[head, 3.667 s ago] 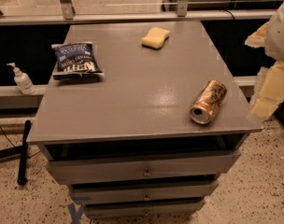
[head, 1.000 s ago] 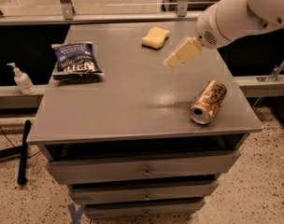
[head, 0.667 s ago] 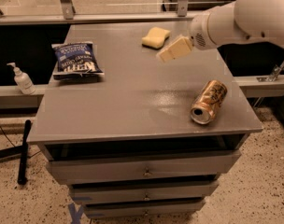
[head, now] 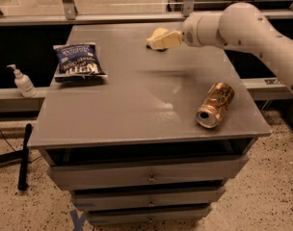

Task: Move sponge near blue chip bag

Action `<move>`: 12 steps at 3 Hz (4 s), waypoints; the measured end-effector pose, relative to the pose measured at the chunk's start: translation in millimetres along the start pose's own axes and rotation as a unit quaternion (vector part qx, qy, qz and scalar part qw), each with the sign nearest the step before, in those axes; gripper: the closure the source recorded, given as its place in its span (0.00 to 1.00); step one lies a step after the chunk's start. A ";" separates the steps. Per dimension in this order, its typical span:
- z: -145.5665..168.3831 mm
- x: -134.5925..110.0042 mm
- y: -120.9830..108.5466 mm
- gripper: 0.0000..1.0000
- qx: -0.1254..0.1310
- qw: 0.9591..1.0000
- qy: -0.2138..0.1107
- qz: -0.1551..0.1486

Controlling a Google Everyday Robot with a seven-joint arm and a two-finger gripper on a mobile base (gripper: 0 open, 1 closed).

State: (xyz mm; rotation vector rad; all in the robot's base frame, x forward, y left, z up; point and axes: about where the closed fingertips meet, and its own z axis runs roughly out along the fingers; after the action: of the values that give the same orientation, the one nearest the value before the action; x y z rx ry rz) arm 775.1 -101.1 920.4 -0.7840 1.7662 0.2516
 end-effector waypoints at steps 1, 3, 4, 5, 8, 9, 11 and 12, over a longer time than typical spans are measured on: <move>37.2 6.4 -8.0 0.00 -0.011 1.000 -0.004 0.014; 77.6 37.8 -17.9 0.00 -0.021 0.999 0.033 0.030; 84.9 50.5 -21.8 0.18 -0.019 0.998 0.042 0.039; 90.6 56.3 -21.0 0.41 -0.020 0.998 0.043 0.045; 80.2 4.9 -1.6 1.00 -0.056 0.998 0.004 0.011; 91.7 -14.2 42.2 1.00 -0.122 0.993 -0.002 -0.011; 107.5 -11.5 133.4 1.00 -0.252 0.966 0.015 -0.047; 103.1 -14.5 164.5 1.00 -0.299 0.952 0.016 -0.064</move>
Offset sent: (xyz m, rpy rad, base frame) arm 0.0765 0.0116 -0.0624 0.0133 0.1111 0.0032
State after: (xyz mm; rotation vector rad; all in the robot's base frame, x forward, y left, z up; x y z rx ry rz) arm 754.9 83.8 862.8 -1.3338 1.6695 0.7106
